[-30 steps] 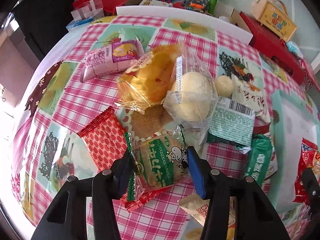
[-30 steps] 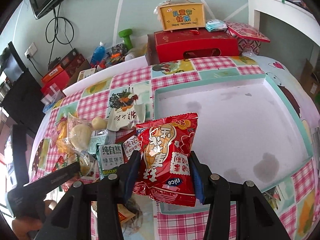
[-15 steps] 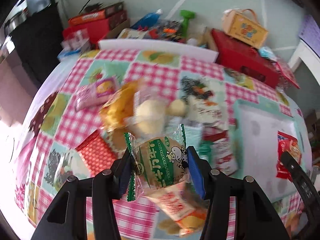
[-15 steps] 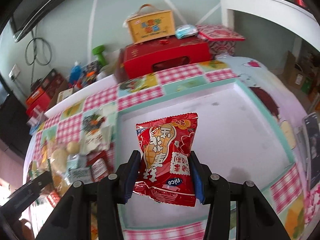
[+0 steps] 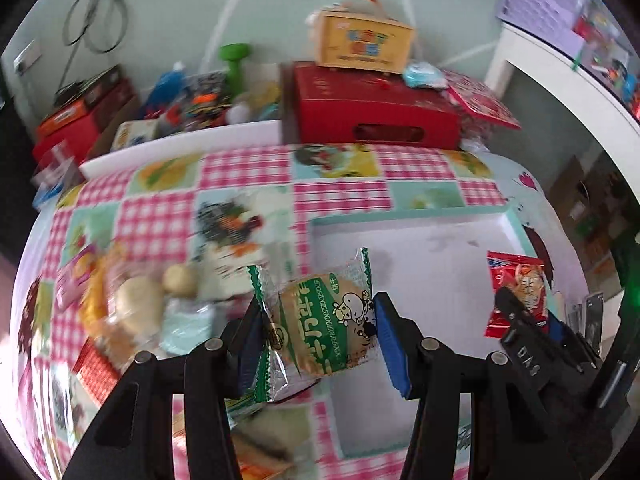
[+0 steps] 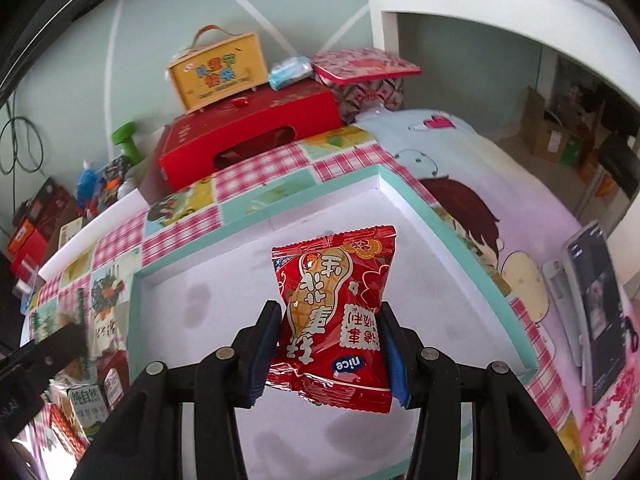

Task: Organize snacks
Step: 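Carry both snacks into the white tray and open both grippers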

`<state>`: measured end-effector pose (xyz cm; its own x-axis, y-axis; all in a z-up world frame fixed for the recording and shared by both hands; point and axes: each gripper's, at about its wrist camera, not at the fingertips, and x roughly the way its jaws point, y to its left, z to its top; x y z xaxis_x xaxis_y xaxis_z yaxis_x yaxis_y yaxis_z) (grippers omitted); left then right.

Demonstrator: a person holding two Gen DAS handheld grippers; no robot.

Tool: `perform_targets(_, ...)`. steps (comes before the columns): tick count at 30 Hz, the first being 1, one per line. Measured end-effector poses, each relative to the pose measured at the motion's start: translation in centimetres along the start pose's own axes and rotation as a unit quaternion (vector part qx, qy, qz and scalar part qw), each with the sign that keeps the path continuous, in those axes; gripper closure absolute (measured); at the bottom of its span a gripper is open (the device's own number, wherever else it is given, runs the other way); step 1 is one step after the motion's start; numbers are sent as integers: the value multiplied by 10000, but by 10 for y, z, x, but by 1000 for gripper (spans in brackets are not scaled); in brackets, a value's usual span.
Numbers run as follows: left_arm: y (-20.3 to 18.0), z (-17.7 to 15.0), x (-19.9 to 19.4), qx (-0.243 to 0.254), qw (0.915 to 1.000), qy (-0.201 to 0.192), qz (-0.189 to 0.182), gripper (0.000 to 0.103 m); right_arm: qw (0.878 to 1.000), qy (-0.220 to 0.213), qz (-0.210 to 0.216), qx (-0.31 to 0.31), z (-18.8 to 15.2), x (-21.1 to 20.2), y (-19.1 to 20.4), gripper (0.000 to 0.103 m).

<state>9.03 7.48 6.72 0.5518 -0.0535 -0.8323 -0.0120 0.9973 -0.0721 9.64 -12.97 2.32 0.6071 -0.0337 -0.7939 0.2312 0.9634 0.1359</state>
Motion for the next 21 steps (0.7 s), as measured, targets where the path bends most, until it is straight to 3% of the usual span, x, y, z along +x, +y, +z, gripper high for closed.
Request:
perform_targets(8, -36, 10, 49, 291, 9990, 330, -69, 49, 9993, 244, -118, 257, 0, 27, -19, 52)
perform_targets(21, -53, 14, 97, 279, 9978, 593, -52, 48, 9986, 326, -268, 331, 2, 40, -29, 52)
